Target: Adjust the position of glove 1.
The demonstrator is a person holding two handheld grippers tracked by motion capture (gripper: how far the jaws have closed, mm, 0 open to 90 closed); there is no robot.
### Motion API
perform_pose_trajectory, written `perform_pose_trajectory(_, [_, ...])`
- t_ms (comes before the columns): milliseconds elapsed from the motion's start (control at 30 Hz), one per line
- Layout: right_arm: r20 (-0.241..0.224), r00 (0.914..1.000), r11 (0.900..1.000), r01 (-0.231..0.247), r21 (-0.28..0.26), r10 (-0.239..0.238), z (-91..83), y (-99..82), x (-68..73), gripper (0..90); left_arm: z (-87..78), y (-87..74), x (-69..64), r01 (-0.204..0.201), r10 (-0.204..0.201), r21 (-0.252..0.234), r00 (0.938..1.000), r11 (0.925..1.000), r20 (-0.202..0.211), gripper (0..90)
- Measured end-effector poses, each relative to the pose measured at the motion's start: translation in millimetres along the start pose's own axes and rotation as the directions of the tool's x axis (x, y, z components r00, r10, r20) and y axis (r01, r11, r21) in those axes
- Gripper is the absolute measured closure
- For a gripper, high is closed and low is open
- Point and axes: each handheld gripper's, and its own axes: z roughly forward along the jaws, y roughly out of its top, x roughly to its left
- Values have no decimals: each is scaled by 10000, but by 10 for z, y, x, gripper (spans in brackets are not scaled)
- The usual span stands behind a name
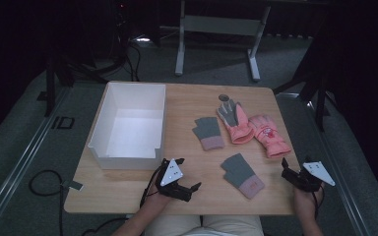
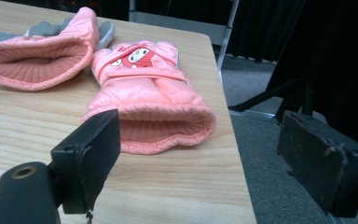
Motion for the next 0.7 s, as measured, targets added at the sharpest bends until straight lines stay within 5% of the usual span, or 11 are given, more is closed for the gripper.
perform_pose_trajectory(267, [87, 9999, 9998, -140, -107, 141, 2, -3, -26, 137, 1, 1, -4, 30, -31, -3, 10000, 10000, -93, 0])
perform_pose_trajectory(567, [62, 9968, 9960, -799, 408, 798, 46, 10, -112, 141, -6, -1, -16, -39, 38, -62, 9998, 10000, -198, 0])
perform_pose_trajectory(700, [-68, 9974, 9947, -717, 742, 724, 55, 16, -103, 137, -6, -2, -18, -77, 75, -120, 9998, 9999, -170, 0])
